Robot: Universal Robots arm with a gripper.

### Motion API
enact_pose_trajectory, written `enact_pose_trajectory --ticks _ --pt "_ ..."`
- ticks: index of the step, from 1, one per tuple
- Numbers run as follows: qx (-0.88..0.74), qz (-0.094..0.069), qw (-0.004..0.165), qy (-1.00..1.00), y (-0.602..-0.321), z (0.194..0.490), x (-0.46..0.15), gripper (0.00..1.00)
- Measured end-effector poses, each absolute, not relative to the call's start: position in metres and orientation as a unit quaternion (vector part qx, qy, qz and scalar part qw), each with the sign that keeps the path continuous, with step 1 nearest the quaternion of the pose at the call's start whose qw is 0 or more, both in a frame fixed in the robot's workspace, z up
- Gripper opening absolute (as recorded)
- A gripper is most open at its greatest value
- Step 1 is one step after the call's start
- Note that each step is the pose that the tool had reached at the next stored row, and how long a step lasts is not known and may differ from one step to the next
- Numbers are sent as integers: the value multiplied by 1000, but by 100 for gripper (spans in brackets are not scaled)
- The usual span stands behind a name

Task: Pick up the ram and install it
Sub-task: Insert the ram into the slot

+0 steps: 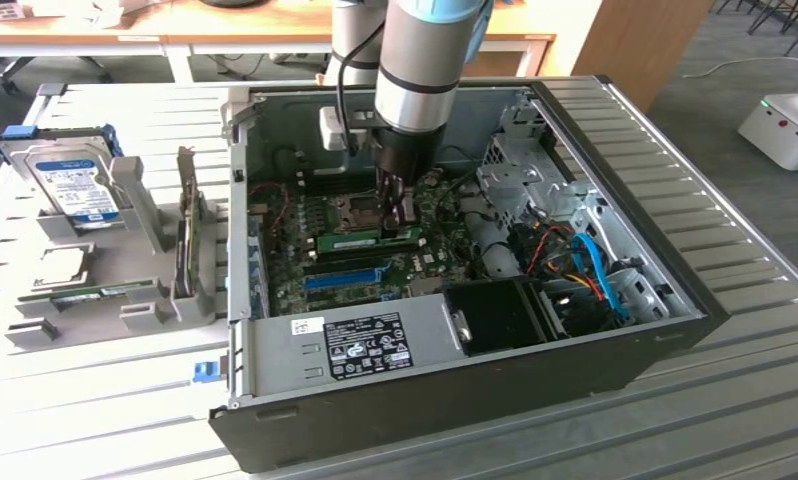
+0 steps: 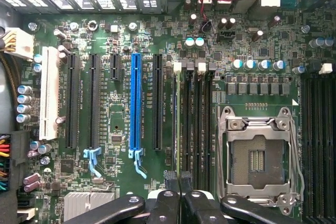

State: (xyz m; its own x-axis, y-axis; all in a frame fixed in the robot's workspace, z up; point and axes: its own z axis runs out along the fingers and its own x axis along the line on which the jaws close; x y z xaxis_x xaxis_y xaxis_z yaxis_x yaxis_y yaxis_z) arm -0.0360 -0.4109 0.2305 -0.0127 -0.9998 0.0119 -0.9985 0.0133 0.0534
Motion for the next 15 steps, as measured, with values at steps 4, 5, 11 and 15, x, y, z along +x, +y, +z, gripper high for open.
enact_pose_trajectory --ticks 4,5,11,15 --pt "702 -15 23 -711 -411 230 -36 12" --pt "702 -15 23 -711 -411 230 -36 12" --pt "702 -15 23 -711 -411 230 -36 12" --pt "702 -15 23 -711 -411 228 -36 12"
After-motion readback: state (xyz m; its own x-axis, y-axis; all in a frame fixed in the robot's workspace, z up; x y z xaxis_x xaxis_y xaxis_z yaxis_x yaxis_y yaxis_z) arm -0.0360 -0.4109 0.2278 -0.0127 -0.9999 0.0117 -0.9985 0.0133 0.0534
